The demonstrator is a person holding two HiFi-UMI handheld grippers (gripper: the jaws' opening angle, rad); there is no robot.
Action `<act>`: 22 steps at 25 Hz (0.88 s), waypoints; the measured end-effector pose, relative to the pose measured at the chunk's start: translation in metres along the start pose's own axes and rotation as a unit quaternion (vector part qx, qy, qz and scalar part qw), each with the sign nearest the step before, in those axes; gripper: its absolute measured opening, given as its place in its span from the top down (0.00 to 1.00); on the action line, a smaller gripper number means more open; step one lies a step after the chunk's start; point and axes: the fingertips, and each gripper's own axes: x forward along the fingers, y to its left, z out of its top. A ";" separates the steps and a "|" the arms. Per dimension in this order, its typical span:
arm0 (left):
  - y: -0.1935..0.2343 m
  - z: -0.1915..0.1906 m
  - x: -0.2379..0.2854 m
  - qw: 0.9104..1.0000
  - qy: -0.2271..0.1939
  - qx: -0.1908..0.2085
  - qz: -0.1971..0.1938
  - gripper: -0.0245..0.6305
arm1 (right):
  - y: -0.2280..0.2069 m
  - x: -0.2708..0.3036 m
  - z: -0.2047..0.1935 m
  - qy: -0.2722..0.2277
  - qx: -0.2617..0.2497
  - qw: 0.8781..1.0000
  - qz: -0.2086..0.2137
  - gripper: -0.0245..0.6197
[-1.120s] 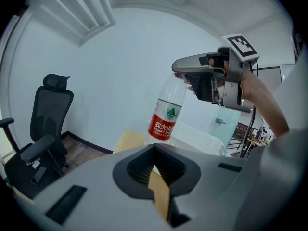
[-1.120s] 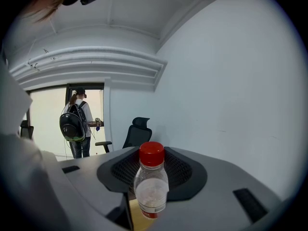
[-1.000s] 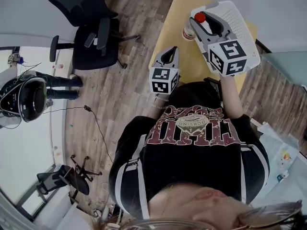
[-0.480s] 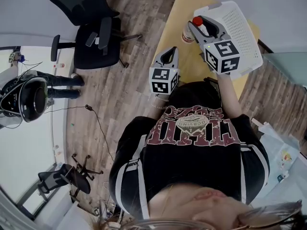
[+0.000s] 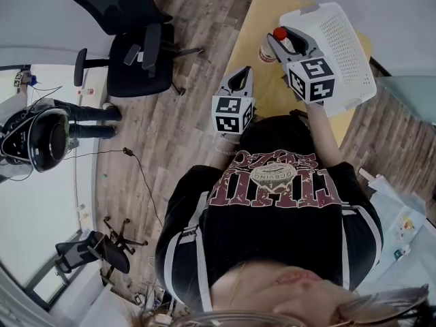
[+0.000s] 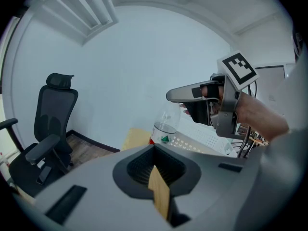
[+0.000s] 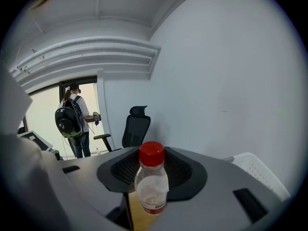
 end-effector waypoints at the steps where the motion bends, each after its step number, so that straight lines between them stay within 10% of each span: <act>1: 0.000 0.000 0.000 1.000 0.001 0.000 0.000 0.89 | 0.000 0.001 -0.001 0.002 0.001 1.000 0.000 0.70; 22: 0.009 0.002 0.019 1.000 0.017 0.006 -0.008 0.89 | -0.012 0.035 -0.037 0.040 -0.008 0.999 -0.006 0.70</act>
